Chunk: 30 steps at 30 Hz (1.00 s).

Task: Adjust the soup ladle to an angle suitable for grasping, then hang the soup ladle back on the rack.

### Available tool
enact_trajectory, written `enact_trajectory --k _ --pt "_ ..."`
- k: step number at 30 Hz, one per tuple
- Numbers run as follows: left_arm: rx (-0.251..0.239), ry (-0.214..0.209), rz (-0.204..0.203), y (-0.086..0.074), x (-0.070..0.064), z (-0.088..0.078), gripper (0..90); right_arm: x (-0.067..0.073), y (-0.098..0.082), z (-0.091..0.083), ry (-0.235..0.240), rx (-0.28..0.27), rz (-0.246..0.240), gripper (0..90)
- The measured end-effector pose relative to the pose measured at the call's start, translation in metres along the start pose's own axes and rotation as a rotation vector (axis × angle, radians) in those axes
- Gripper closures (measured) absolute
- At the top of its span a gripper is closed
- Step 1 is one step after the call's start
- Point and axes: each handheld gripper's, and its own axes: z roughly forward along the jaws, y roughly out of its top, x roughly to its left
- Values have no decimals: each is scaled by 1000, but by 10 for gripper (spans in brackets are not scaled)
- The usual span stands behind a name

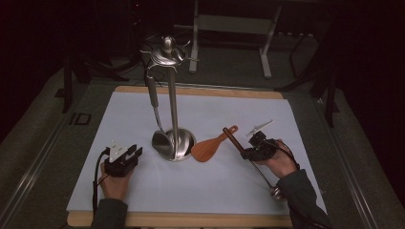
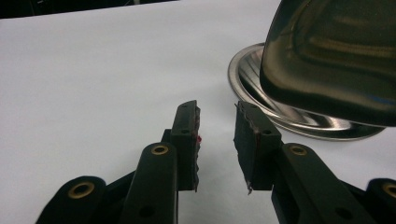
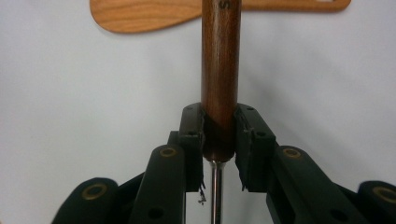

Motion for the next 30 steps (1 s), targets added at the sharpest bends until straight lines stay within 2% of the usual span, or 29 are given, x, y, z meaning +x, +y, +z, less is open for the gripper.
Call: enact_trajectory --k 7,9,10,19,30 --pt "2 -1 -2 0 0 0 701 2 4 -5 4 -53 -13 742" --pt "2 -1 -1 0 0 0 702 3 5 -7 16 -81 -21 741" --pt "2 -1 -1 0 0 0 702 5 6 -9 32 -115 -42 741" --pt "0 -1 1 0 0 0 702 12 12 -14 40 -182 -67 741" --pt "-1 -2 1 0 0 0 701 19 16 -23 65 -294 -95 741"
